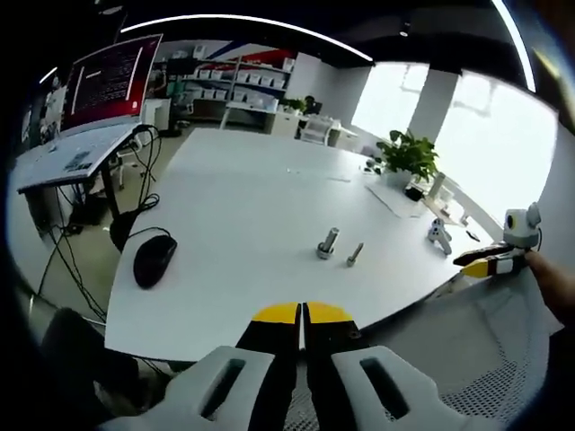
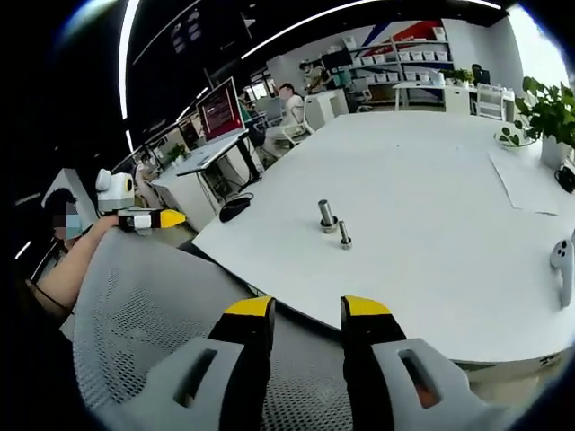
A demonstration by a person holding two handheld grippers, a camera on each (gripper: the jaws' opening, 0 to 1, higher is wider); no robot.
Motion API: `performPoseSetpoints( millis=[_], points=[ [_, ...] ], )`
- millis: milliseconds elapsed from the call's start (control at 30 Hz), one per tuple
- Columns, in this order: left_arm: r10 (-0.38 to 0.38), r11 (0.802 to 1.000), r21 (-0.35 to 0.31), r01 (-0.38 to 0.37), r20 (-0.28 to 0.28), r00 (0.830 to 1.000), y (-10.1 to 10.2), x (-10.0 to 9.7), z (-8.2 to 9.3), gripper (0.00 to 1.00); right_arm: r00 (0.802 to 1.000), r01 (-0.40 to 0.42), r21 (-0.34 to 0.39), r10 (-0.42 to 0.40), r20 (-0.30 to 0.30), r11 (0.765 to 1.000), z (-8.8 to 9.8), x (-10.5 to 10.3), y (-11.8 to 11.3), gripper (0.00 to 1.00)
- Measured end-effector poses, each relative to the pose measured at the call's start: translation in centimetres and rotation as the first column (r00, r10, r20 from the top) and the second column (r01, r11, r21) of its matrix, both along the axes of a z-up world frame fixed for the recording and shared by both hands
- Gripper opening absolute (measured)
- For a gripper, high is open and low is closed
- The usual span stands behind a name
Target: Place the washer onto the threaded stud by aligning its center hole with the stud, sliding it down to the base, and recovering from edge contact or off-axis alignment until the washer reaches the visible bottom stop.
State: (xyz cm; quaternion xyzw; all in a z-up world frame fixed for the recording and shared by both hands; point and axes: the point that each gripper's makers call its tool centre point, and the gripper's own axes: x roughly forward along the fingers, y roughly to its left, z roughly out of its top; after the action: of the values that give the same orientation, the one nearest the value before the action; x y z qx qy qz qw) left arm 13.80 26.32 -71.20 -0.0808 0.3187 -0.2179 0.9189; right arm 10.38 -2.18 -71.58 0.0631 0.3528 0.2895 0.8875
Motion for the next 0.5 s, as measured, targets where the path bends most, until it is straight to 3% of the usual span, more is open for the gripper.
performPoseSetpoints(
  millis=[500],
  points=[
    [-0.009, 1.0, -0.007, 0.009, 0.006, 1.0, -0.13, -0.06, 0.12, 0.0, 0.999, -0.022, 0.001, 0.022, -0.023, 1.0, -0.2, -0.45, 0.41, 0.31]
  ],
)
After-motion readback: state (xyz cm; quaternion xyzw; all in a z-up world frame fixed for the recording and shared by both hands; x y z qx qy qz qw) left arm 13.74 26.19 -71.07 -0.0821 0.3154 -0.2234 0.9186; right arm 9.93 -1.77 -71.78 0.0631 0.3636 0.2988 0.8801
